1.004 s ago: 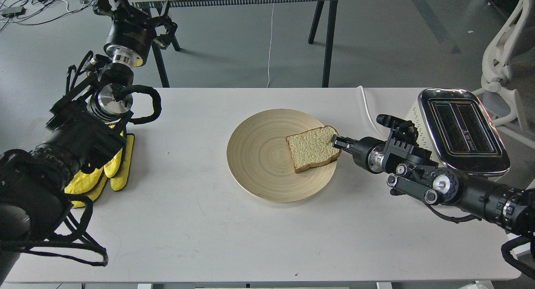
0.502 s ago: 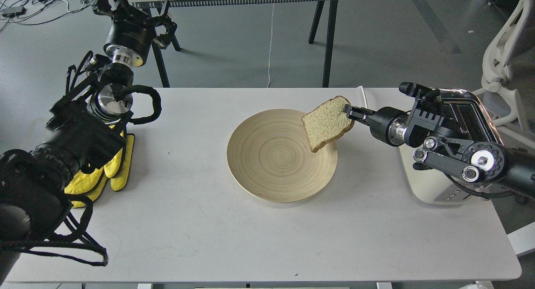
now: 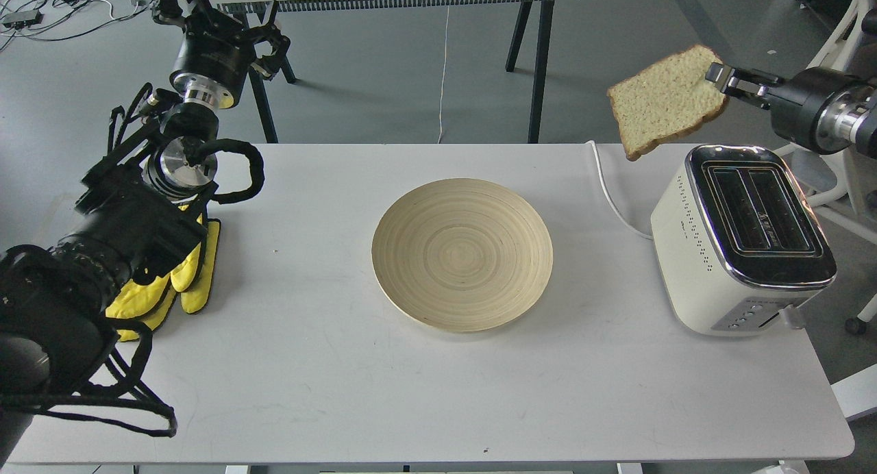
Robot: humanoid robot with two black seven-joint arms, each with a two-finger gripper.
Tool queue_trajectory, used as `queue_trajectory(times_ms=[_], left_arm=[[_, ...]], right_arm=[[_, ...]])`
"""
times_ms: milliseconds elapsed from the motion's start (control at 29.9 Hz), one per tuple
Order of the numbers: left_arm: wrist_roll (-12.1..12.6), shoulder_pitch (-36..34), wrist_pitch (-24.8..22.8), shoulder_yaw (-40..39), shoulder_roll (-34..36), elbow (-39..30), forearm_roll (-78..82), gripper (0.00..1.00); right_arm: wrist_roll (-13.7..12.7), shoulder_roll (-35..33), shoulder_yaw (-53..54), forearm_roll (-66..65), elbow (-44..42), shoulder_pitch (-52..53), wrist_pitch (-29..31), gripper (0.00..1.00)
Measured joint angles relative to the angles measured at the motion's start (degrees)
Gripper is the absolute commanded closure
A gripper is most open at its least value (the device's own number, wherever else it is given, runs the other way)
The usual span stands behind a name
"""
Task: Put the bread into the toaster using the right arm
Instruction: 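Lift the bread slice with the right gripper above the toaster, then lower the bread slice into the toaster slot with the right gripper, then open the right gripper and raise it away from the toaster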
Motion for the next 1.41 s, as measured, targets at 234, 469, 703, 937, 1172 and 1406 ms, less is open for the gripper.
queue_trajectory(times_ms=[234,469,703,937,1172,1406], left_arm=[[0.00,0.00,0.00,0.00,0.00,-0.02,0.00,0.00],[0.00,0.00,0.00,0.00,0.00,-0.01,0.00,0.00],[0.00,0.00,0.00,0.00,-0.02,0.01,0.00,0.00],[0.00,0.00,0.00,0.00,-0.02,0.01,0.00,0.00],[0.00,0.00,0.00,0.00,-0.02,0.00,0.00,0.00],[0.00,0.00,0.00,0.00,-0.09,-0.02,0.00,0.00]], right_arm=[[-0.17,-9.29,0.02,-3.54,2.80,0.11,2.20,0.99],[-0.06,-13.82,0.09,-6.59,7.12,-0.73,4.98,0.99],[-0.15,-14.65,-0.16,-6.79,7.43,-3.28,5.04,0.99],[-0.07,-16.03,-0.19,-6.88,7.45,-4.86,5.04,0.99],[-0.07,-16.11,-0.20,-8.07,7.45,-5.96,5.04,0.99],[-0.07,-15.76,-0.21,-8.40,7.32,-6.82,5.04,0.98]])
